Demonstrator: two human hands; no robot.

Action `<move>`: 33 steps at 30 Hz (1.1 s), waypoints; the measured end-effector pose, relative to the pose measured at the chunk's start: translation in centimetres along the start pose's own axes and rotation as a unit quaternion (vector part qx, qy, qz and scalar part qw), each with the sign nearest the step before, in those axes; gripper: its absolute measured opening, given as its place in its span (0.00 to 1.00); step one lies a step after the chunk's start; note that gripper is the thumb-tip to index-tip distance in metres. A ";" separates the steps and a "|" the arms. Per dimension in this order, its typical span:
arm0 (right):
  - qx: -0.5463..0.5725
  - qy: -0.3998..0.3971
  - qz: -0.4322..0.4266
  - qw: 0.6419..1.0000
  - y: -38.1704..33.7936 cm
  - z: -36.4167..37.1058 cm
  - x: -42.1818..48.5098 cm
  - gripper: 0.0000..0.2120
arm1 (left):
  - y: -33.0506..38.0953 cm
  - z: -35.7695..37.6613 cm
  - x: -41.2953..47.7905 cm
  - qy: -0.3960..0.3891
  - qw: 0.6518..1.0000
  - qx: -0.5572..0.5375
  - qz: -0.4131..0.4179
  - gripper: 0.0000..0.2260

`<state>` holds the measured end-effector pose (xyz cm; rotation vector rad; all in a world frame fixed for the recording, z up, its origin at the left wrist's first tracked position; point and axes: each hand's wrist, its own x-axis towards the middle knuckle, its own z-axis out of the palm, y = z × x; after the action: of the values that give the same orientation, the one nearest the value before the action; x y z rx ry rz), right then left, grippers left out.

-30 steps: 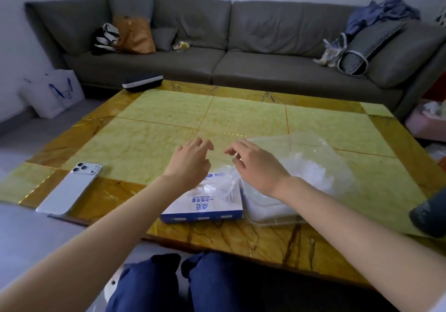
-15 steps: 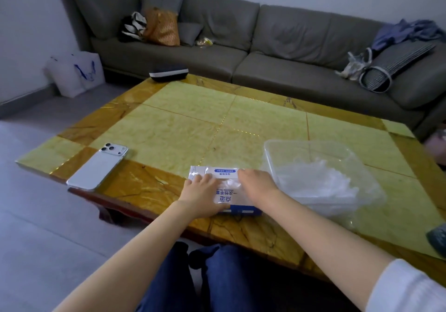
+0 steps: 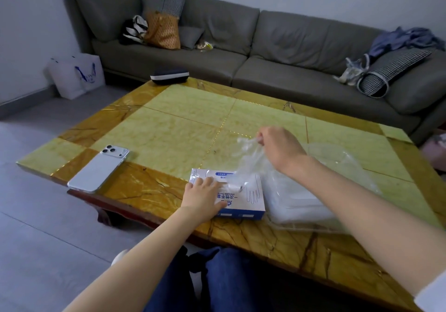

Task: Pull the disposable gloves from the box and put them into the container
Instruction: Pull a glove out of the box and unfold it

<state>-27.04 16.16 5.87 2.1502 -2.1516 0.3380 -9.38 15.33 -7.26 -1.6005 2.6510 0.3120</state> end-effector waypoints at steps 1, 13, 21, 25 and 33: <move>0.008 0.025 0.008 1.000 0.3 -1.0 0.2 0.10 | 0.0 0.0 -0.1 -0.002 1.000 0.005 0.001 0.26; 0.152 0.084 0.106 0.979 4.1 -5.7 -1.1 0.08 | 4.4 -6.6 -0.4 0.150 0.964 -0.219 0.030 0.13; 0.281 0.035 0.177 0.943 4.4 -5.3 -2.8 0.18 | 11.0 -8.1 -0.5 0.201 0.937 -0.265 0.101 0.32; 0.337 -0.009 0.204 0.919 5.7 -5.8 -3.7 0.21 | 10.6 -8.6 0.5 0.212 0.927 -0.298 0.085 0.09; 0.179 0.024 0.075 0.981 8.1 -4.8 -5.6 0.28 | 9.6 -12.2 1.8 0.081 0.932 -0.342 0.087 0.08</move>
<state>-35.52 22.54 8.59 2.1177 -2.3831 0.8381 -17.69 15.85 5.91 -1.5612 3.0093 1.2854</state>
